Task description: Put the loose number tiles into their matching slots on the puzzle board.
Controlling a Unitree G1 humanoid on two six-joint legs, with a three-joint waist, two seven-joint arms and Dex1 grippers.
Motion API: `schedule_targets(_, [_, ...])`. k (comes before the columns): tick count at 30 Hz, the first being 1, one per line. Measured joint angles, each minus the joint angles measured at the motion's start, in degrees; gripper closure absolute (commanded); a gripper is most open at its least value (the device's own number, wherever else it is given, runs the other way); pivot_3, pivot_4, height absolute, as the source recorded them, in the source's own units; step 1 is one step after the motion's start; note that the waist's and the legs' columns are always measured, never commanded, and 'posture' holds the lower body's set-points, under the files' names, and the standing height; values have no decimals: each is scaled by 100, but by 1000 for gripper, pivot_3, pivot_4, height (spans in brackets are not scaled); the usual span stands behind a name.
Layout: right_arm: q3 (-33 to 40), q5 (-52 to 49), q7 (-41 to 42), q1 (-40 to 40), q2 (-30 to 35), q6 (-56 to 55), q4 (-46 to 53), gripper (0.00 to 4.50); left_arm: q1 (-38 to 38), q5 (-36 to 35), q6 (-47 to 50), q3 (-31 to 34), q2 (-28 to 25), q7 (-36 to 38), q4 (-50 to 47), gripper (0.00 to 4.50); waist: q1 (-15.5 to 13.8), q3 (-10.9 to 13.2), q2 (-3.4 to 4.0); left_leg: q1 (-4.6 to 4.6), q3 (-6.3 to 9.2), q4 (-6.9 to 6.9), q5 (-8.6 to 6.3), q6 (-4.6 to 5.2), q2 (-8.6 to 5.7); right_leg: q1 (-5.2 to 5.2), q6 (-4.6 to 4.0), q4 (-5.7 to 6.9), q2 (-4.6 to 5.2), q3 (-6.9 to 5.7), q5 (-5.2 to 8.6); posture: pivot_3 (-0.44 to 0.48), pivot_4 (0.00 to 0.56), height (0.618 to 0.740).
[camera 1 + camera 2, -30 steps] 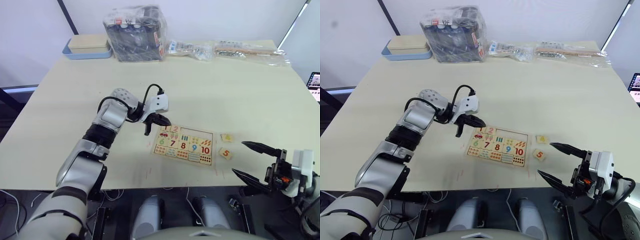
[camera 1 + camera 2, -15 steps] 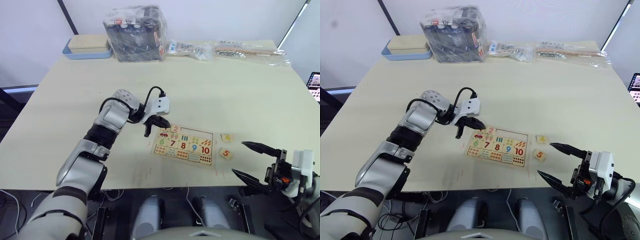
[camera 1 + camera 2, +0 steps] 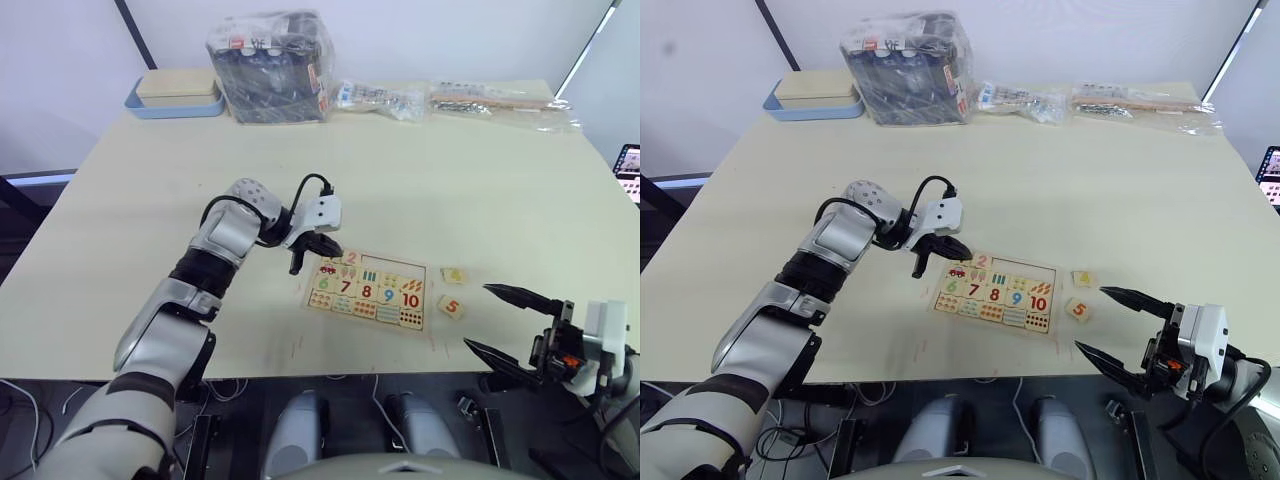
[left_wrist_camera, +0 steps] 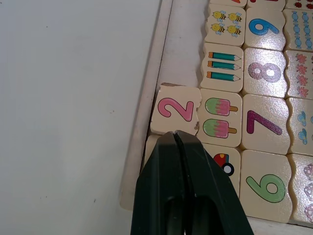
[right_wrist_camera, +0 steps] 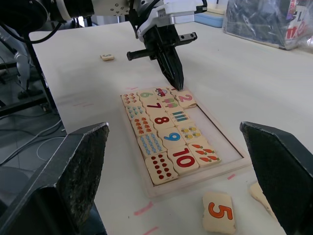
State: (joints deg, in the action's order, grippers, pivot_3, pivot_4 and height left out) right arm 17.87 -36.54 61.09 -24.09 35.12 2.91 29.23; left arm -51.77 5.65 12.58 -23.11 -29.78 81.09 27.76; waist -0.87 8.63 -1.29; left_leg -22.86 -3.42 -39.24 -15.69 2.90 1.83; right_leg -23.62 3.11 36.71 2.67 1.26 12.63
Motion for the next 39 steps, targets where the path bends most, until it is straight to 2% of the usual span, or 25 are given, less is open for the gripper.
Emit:
schedule_targets(34, [0, -1, -23, -63, -1, -62, 1, 0, 1, 87, 89, 8, 63, 1, -2, 4451, 0, 0, 0, 0, 0, 0, 0, 0, 0, 0, 0, 0, 0, 0, 0, 0, 150, 740])
schedule_targets(39, [9, -19, -18, -109, 5, -61, 65, 0, 262, -556, 772, 588, -137, 4, -595, 4451, 14, 0, 0, 0, 1, 1, 0, 0, 6, -1, 0, 1, -1, -2, 0, 0, 150, 740])
